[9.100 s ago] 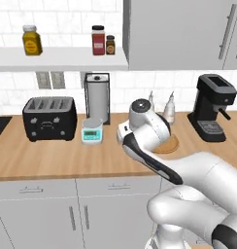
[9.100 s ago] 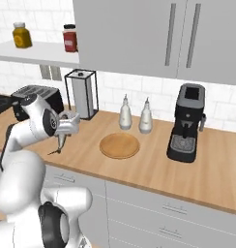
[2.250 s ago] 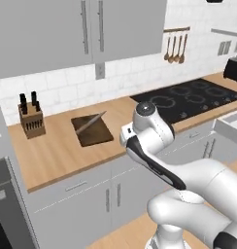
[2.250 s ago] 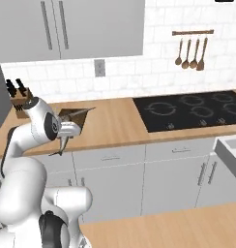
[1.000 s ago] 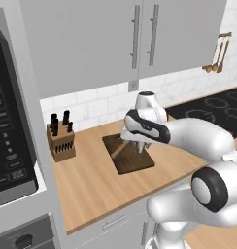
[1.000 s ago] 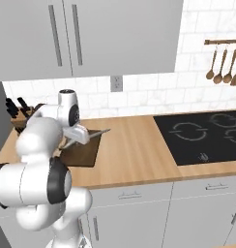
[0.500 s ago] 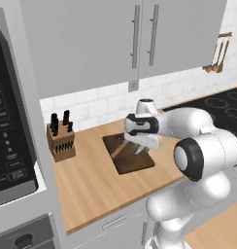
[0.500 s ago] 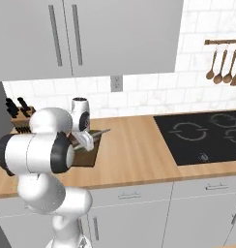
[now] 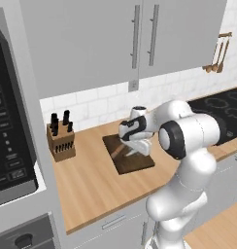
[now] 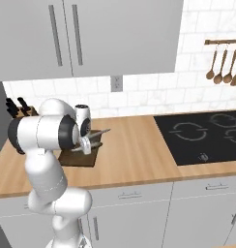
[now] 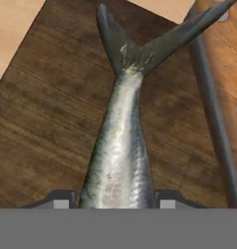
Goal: Pick up the knife from the drawer and place it on the cutting board. Then place the meat from the plate to the cutting board.
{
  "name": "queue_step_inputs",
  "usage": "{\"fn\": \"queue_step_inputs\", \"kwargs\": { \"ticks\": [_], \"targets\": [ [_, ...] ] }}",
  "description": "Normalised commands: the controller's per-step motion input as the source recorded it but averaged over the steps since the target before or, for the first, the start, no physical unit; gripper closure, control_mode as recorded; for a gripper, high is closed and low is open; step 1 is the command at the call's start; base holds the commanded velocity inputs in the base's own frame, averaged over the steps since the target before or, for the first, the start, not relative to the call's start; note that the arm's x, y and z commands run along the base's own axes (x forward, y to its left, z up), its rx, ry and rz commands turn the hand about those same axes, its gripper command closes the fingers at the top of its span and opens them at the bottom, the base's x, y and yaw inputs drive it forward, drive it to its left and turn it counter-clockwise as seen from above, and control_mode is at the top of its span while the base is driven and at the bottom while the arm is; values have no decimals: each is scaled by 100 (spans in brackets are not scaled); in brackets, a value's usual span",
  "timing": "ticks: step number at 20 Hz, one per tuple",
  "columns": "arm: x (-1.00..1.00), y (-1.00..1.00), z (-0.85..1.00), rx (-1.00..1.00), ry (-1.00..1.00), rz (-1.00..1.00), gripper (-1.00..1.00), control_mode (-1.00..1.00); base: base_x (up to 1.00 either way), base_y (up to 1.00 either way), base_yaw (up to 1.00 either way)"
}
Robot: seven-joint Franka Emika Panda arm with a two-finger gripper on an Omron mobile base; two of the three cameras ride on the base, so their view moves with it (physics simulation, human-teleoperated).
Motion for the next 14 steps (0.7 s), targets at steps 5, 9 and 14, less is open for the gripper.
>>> {"fn": "queue_step_inputs", "kwargs": {
  "ticks": [5,9,14],
  "targets": [
    [9,57,4,0,0,-14,-100,-100,0,0,0],
    [-18,35,45,0,-4,-10,-100,-100,0,0,0],
    [-93,-55,72,11,-32,0,-100,-100,0,0,0]
  ]
}}
